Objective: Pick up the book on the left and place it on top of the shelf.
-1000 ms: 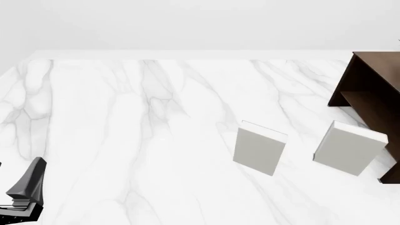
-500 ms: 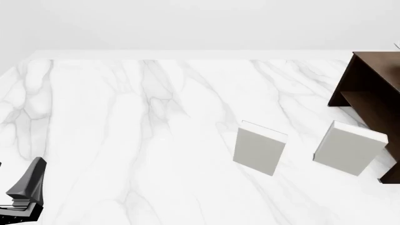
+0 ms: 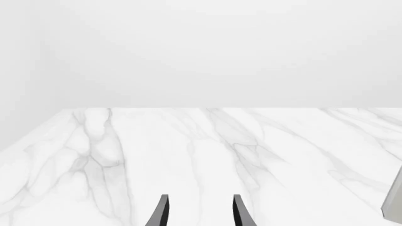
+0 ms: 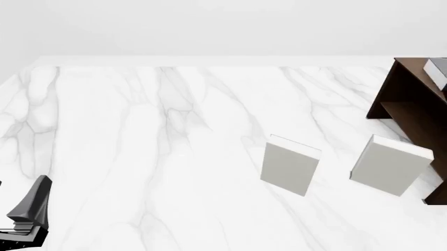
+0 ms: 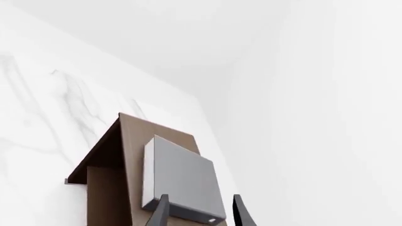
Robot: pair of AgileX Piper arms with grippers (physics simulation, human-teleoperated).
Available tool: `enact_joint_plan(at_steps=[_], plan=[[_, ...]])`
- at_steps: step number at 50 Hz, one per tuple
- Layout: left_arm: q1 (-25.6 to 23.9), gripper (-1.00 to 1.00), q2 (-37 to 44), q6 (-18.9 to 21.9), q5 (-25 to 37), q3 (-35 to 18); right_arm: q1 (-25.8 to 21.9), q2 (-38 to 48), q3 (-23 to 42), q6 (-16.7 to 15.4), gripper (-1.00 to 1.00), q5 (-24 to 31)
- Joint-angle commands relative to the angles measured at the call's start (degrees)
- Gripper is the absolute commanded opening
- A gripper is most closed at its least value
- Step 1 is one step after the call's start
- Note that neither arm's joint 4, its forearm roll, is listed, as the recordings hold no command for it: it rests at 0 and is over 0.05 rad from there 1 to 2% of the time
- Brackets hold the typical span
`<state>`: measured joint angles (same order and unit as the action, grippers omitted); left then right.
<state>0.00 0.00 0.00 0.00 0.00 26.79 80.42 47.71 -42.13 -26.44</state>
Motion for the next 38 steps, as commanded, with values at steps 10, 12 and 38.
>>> enact_joint_plan(at_steps=[10, 12, 38], plan=[[0.0, 1.0, 0.0, 0.0, 0.0, 0.0, -2.5, -1.6, 0.7, 4.9, 1.0, 0.2], [0.0, 1.0, 0.0, 0.0, 0.0, 0.0, -3.2, -1.8, 0.3, 4.7, 1.0, -0.3], [0.0, 1.0, 0.0, 0.0, 0.0, 0.0, -8.8, -7.4, 2.1, 12.7, 1.0, 1.5]])
